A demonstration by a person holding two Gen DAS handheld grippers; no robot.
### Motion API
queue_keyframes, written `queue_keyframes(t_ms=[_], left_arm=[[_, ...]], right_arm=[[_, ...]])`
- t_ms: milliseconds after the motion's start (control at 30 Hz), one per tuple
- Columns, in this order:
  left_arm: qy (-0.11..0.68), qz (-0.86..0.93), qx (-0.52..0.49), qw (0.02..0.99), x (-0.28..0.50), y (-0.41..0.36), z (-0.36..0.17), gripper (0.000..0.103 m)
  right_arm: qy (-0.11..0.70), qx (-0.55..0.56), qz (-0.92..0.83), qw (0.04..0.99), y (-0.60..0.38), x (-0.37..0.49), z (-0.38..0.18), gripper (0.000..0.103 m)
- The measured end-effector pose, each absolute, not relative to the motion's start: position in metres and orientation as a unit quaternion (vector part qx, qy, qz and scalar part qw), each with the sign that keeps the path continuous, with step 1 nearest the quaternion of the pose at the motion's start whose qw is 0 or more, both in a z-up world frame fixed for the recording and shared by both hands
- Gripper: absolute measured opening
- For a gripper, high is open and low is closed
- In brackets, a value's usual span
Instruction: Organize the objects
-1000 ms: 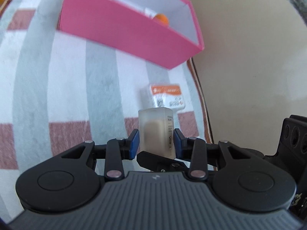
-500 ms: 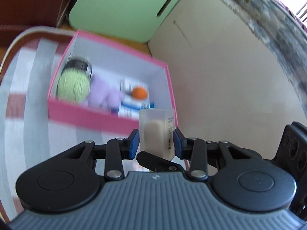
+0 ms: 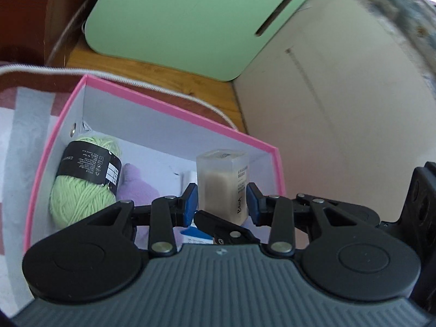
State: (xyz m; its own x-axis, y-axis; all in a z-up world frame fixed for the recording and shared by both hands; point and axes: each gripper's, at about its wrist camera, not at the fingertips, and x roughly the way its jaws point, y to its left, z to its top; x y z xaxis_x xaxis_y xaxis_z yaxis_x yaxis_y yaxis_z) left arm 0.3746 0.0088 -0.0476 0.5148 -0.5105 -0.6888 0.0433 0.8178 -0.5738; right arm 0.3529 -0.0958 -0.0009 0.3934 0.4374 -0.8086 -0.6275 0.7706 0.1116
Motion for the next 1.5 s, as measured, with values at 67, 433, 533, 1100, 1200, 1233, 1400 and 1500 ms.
queue_keyframes(t_ms=[67,433,533,1100,1200,1233,1400,1500], left_arm=[[0.469,-0.158,-0.257,0.830,0.382,0.009,-0.062,0.037],[0.482,-0.139,-0.272,0.821,0.398,0.011,-0.106,0.024],[0.488,-0.138,-0.293,0.811,0.399,0.016,-0.106,0.023],[0.501,-0.113,-0.201,0.834,0.383,0.013,-0.093,0.023],[0.508,-0.110,-0.197,0.831,0.382,0.011,-0.095,0.023],[0.509,-0.108,-0.198,0.831,0.382,0.011,-0.096,0.023],[0.514,-0.104,-0.190,0.830,0.378,0.008,-0.095,0.023],[0.517,-0.095,-0.173,0.833,0.373,0.004,-0.090,0.023]], right_arm=[[0.451,-0.133,0.317,0.824,-0.087,0.362,-0.016,0.043],[0.446,-0.231,0.330,0.799,-0.055,0.382,-0.066,0.039],[0.447,-0.232,0.330,0.798,-0.051,0.384,-0.072,0.040],[0.531,-0.101,0.280,0.794,-0.128,0.353,-0.069,0.043],[0.525,-0.098,0.276,0.799,-0.134,0.349,-0.070,0.016],[0.526,-0.088,0.275,0.800,-0.135,0.352,-0.071,0.012],[0.519,-0.074,0.266,0.809,-0.120,0.373,-0.073,0.009],[0.519,-0.071,0.258,0.812,-0.110,0.384,-0.078,0.009]])
